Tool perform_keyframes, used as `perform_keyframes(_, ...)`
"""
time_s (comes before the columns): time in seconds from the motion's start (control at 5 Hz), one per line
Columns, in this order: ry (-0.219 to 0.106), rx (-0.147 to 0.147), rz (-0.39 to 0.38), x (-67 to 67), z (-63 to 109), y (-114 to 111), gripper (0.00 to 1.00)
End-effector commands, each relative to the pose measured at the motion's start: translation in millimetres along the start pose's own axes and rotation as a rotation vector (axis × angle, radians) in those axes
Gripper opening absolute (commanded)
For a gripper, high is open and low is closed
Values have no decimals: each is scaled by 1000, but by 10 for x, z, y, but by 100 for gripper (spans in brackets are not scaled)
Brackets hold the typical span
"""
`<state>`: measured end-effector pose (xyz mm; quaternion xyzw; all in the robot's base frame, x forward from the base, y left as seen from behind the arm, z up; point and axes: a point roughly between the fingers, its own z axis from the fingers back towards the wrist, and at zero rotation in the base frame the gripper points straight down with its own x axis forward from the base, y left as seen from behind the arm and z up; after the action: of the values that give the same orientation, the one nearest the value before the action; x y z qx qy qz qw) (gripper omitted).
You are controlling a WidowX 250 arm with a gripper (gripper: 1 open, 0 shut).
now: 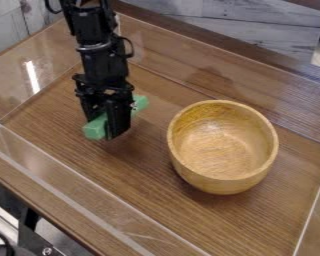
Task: Remove the green block from inside the brown bowl and put it on the table
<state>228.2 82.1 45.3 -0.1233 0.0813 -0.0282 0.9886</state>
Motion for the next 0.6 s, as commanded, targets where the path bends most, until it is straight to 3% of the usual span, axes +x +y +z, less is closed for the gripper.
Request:
perform_keyframes(0.0,-52,19,3,74,143,58,0)
perform_keyframes(0.4,-54,12,2,91,148,76,0)
